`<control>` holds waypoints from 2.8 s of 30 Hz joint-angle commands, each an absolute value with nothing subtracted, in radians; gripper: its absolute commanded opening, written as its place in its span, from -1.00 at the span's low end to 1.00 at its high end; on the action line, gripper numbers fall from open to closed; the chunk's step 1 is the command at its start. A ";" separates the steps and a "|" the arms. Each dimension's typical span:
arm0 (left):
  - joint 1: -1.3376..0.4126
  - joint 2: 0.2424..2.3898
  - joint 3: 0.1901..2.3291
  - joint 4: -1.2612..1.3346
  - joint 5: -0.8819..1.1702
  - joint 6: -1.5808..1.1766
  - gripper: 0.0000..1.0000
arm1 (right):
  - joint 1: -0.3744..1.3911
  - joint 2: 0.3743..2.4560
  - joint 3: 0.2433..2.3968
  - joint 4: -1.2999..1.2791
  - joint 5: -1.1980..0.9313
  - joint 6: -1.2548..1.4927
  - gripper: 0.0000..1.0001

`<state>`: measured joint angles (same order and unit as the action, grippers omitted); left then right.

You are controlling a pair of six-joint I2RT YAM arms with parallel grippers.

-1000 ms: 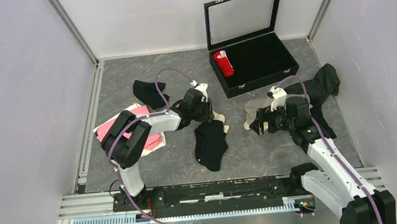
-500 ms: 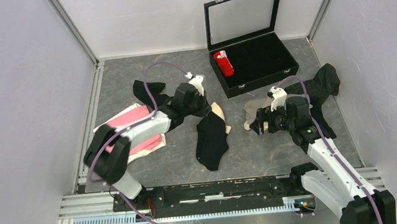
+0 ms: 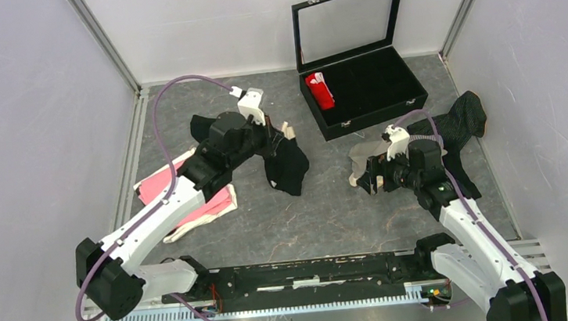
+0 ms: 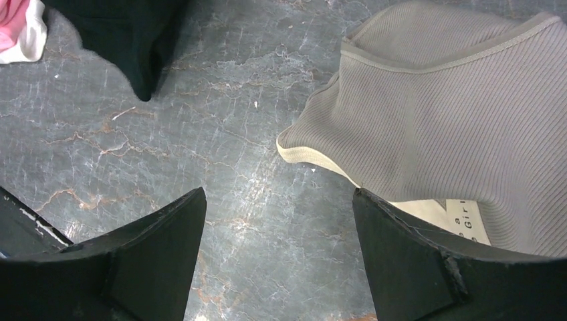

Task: Roll the underwear
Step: Flatten out the underwear at the center of the board.

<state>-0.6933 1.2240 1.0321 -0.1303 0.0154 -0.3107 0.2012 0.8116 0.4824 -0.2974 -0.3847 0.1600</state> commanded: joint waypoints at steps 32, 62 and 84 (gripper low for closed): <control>-0.777 1.184 0.917 -0.399 -0.385 -0.430 -0.96 | 0.206 0.790 0.407 -0.149 -0.407 0.231 0.81; -0.776 1.294 0.788 -0.312 -0.456 -0.439 -0.96 | 0.637 1.165 0.385 0.132 -0.071 0.617 0.47; -0.776 1.324 0.793 -0.324 -0.461 -0.447 -0.96 | 0.654 1.303 0.385 0.201 -0.019 0.579 -0.30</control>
<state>-0.7757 1.3159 0.7914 -0.3561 -0.4431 -0.4107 0.6483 1.3075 0.3943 0.2020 -0.0738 0.5972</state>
